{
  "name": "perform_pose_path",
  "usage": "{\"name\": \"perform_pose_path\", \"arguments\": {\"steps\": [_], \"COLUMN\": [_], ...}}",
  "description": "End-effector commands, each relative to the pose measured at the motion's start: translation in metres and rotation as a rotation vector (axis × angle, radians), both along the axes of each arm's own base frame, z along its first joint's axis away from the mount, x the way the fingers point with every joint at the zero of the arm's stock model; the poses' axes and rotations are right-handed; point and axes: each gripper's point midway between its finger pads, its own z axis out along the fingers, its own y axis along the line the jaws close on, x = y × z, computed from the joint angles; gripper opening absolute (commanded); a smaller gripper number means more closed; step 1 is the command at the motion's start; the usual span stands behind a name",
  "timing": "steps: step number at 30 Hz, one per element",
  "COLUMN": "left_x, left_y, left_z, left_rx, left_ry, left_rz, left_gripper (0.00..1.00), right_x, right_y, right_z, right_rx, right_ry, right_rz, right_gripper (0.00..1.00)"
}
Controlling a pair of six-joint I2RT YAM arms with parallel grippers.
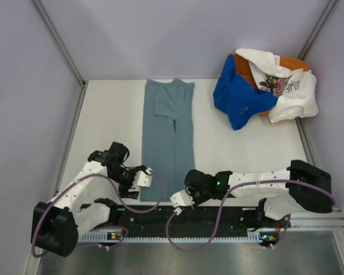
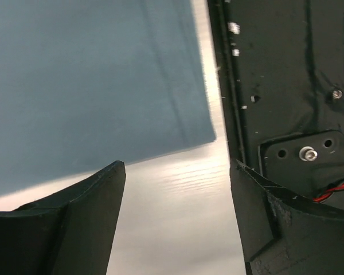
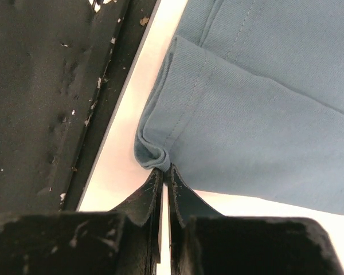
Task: Fold and stack the t-shirts
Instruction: Rotate the tshirt 90 degrees, then grab the bottom of the folded rectangular tshirt with both arms
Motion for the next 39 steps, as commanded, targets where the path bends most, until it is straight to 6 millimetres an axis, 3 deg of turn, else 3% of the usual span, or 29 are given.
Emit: {"name": "perform_pose_path", "arguments": {"steps": [1, 5, 9, 12, 15, 21, 24, 28, 30, 33, 36, 39], "left_x": [-0.012, -0.011, -0.023, -0.026, -0.022, -0.018, -0.017, -0.015, -0.014, -0.013, -0.004, 0.021], "left_y": [-0.005, -0.017, -0.016, -0.012, -0.012, -0.014, -0.013, -0.012, -0.014, -0.02, -0.023, -0.029], "left_z": [-0.021, -0.031, -0.044, -0.05, -0.05, -0.051, -0.051, -0.049, -0.046, -0.037, -0.026, -0.009], "left_rx": [0.027, 0.04, 0.072, 0.105, 0.108, 0.108, 0.114, 0.128, 0.121, 0.098, 0.098, 0.105], "left_ry": [-0.003, -0.023, -0.027, -0.018, -0.039, -0.044, -0.043, -0.04, -0.03, -0.004, -0.012, -0.055], "left_rz": [-0.102, -0.141, -0.207, -0.214, -0.209, -0.183, -0.167, -0.138, -0.116, -0.078, -0.033, 0.06], "left_gripper": [0.78, 0.79, 0.79, 0.74, 0.57, 0.14, 0.03, 0.0, 0.0, 0.0, 0.0, 0.0], "right_x": [-0.001, 0.004, 0.007, 0.007, 0.004, -0.01, -0.015, -0.028, -0.03, -0.033, -0.021, 0.006], "right_y": [-0.001, 0.005, 0.004, 0.002, 0.007, 0.022, 0.02, 0.024, 0.026, 0.029, 0.03, 0.036], "right_z": [0.009, 0.008, 0.007, 0.009, 0.014, 0.018, 0.012, 0.005, 0.0, -0.003, 0.004, 0.03], "right_rx": [0.007, -0.006, -0.011, -0.006, 0.016, 0.053, 0.045, 0.051, 0.052, 0.059, 0.083, 0.192], "right_ry": [0.013, -0.002, -0.013, -0.016, -0.004, 0.026, 0.045, 0.102, 0.113, 0.132, 0.125, 0.113], "right_rz": [-0.018, -0.019, -0.025, -0.029, -0.011, 0.026, 0.029, 0.066, 0.071, 0.077, 0.017, -0.089], "right_gripper": [0.0, 0.0, 0.01, 0.23, 0.36, 0.38, 0.42, 0.45, 0.39, 0.04, 0.0, 0.0]}}
